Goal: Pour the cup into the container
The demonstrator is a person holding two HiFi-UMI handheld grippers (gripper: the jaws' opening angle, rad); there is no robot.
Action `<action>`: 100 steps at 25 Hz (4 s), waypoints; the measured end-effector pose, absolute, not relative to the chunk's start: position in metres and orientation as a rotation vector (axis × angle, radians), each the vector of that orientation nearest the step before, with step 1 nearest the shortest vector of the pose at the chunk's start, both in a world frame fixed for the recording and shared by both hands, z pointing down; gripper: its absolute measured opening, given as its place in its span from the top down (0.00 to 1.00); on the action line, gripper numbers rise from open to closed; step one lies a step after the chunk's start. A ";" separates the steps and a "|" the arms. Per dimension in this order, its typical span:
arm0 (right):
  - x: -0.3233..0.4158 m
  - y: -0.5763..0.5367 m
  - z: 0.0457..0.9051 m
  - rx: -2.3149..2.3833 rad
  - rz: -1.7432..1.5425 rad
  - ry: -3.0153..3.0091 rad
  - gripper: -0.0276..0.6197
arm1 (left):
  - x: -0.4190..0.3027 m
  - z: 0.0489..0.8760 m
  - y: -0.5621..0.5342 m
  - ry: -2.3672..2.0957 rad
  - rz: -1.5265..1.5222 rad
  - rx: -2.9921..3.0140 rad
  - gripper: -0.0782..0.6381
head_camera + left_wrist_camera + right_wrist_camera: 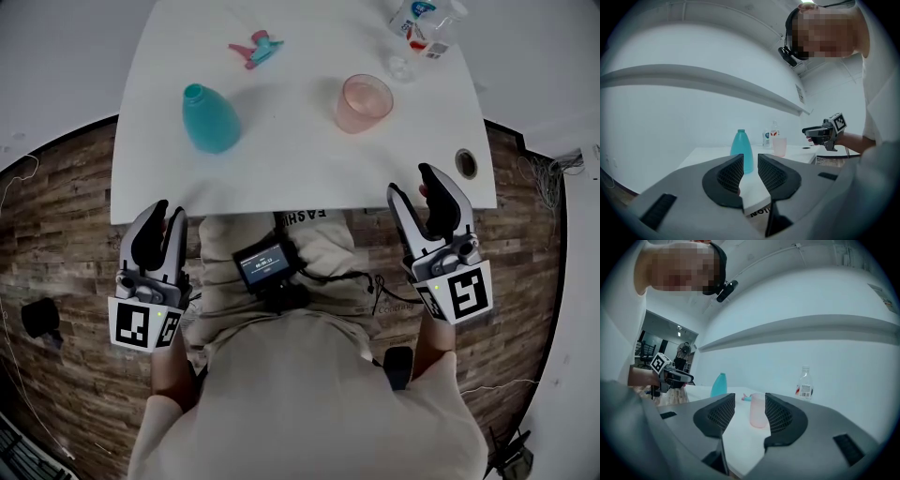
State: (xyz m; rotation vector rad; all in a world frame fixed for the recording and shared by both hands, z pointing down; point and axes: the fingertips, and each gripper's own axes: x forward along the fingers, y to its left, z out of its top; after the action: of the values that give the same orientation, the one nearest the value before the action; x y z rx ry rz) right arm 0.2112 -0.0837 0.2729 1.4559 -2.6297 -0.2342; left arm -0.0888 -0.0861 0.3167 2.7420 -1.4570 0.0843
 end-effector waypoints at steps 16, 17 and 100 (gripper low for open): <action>0.233 -0.112 0.274 1.351 -0.108 -2.686 0.55 | -0.092 0.317 -0.087 -1.463 0.094 2.732 0.75; 0.235 -0.115 0.274 1.346 -0.106 -2.683 0.55 | -0.092 0.317 -0.087 -1.464 0.094 2.731 0.75; 0.202 -0.198 0.318 0.682 0.052 -2.736 0.38 | -0.105 0.309 -0.094 -1.498 0.110 2.723 0.75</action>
State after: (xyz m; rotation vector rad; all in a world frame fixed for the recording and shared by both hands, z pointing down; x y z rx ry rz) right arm 0.2020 -0.1975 0.3176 0.6823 -2.7360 0.0517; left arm -0.1048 -0.0937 0.3089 2.7231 -1.4975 0.1095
